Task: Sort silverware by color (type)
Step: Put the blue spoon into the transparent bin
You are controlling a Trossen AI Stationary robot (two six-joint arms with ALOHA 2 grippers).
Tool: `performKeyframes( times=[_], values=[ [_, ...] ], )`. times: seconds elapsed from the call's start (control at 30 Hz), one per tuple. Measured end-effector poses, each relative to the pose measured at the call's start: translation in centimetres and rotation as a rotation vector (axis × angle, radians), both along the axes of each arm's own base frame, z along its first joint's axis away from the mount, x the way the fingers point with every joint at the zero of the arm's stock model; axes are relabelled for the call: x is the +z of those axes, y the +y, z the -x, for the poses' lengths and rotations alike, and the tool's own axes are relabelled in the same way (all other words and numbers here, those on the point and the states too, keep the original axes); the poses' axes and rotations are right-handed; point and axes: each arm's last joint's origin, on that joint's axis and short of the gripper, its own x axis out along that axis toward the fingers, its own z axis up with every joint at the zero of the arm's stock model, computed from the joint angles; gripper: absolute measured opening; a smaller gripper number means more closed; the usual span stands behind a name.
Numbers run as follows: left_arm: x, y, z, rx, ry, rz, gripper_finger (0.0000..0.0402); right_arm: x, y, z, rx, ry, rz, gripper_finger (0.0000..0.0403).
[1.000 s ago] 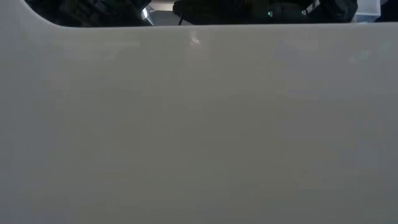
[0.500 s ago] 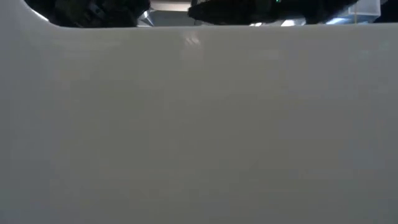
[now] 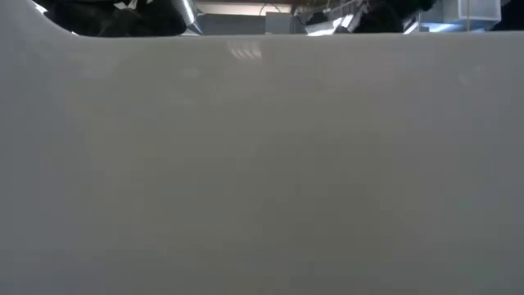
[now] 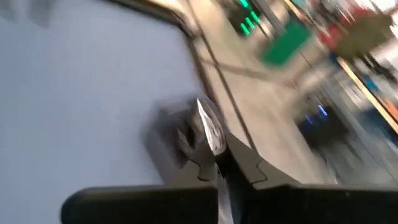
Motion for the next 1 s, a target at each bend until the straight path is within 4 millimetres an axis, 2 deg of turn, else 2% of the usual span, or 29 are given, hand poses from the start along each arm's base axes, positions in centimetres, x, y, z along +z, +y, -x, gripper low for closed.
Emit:
performKeyframes(
  times=[0.13,0.33,0.57,0.7,0.83,1.0],
  values=[
    [0.0,0.1,0.0,0.032,-0.002,-0.025,0.0121,0.1,-2.8,2.2,-0.183,0.087,-0.011,0.0001],
    [0.0,0.2,0.0,0.047,-0.004,-0.037,0.0121,-1.1,-7.2,3.7,-0.4,0.207,-0.046,0.0001],
    [0.0,0.2,0.0,0.045,-0.003,-0.039,0.0121,-3.7,-11.8,5.0,-0.603,0.323,-0.073,0.0001],
    [0.0,0.2,0.0,0.044,-0.003,-0.038,0.0121,-5.9,-14.2,6.2,-0.686,0.367,-0.157,0.0001],
    [0.0,0.2,0.0,0.044,-0.003,-0.037,0.0121,-7.5,-15.9,7.1,-0.737,0.393,-0.182,0.0001],
    [0.0,0.2,0.0,0.045,-0.003,-0.037,0.0121,-8.5,-17.1,7.4,-0.759,0.409,-0.213,0.0001]
  ],
)
